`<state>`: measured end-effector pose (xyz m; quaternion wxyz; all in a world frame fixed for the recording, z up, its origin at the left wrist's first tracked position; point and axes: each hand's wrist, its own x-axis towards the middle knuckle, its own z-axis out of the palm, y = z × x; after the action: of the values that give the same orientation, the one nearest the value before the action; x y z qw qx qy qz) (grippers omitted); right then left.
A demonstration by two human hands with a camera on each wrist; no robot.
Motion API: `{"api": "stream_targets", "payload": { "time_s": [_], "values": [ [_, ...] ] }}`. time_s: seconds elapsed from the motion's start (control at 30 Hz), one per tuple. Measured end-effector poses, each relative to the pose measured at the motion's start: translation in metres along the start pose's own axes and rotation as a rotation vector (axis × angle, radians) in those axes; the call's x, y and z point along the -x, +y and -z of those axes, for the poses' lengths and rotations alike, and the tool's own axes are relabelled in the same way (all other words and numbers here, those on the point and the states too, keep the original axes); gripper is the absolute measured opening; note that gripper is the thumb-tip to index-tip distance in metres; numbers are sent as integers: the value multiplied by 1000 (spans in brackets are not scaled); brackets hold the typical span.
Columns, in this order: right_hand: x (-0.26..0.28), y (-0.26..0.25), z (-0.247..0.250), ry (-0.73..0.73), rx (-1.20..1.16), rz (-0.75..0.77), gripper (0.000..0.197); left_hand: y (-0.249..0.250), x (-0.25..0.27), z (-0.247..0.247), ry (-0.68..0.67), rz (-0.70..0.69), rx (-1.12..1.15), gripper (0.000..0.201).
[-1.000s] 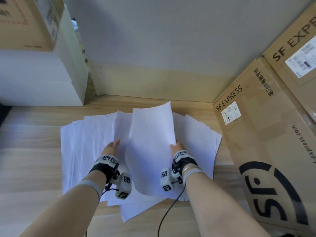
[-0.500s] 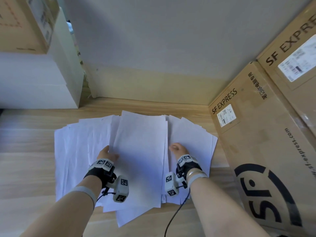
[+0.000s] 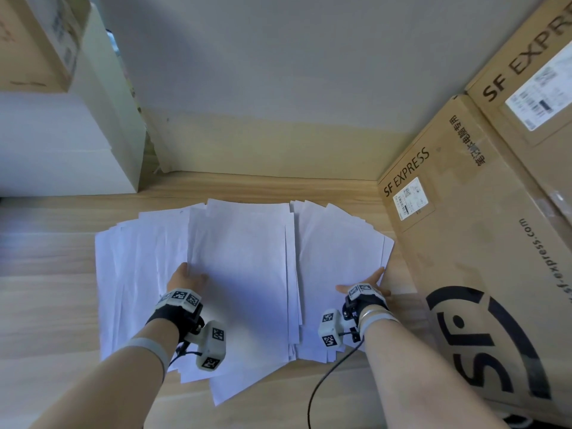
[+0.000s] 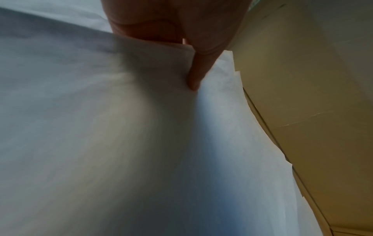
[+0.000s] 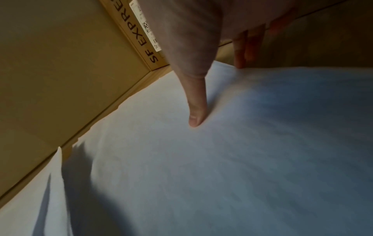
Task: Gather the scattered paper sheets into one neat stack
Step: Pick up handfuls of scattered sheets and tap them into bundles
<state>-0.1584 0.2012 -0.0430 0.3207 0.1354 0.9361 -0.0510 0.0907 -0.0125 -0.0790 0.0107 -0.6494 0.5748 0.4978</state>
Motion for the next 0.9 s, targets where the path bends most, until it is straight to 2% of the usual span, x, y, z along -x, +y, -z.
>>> {"api": "stream_targets", "payload": {
  "time_s": [0.1, 0.2, 0.23, 0.3, 0.37, 0.53, 0.63, 0.7, 0.83, 0.9],
  "values": [
    [3, 4, 0, -2, -20, 0, 126, -1, 0, 1, 6, -6, -33, 35],
    [4, 9, 2, -10, -143, 74, 116, -1, 3, 0, 25, -5, -40, 37],
    [3, 12, 2, -21, -218, 113, 107, -1, 4, 0, 29, -1, -41, 37],
    [-1, 17, 2, -57, -400, 147, 75, 0, 5, -1, 31, 5, -43, 38],
    [-1, 19, 5, -82, -444, 137, 48, 0, 5, 0, 28, 7, -52, 41],
    [-7, 18, 17, 32, -547, 222, 18, 3, 8, 1, 24, 12, -56, 46],
    [-12, 18, 27, 96, -563, 268, 15, 0, 4, 2, 9, -7, -83, 35],
    [-9, 15, 35, 125, -634, 262, 25, -1, 1, 2, 6, -26, -99, 29],
    [0, 8, 47, 278, -629, 238, 37, 0, 1, 2, 0, -52, -119, 28],
    [1, 5, 51, 292, -622, 240, 38, 0, 0, 2, -6, -54, -122, 30]
  ]
}}
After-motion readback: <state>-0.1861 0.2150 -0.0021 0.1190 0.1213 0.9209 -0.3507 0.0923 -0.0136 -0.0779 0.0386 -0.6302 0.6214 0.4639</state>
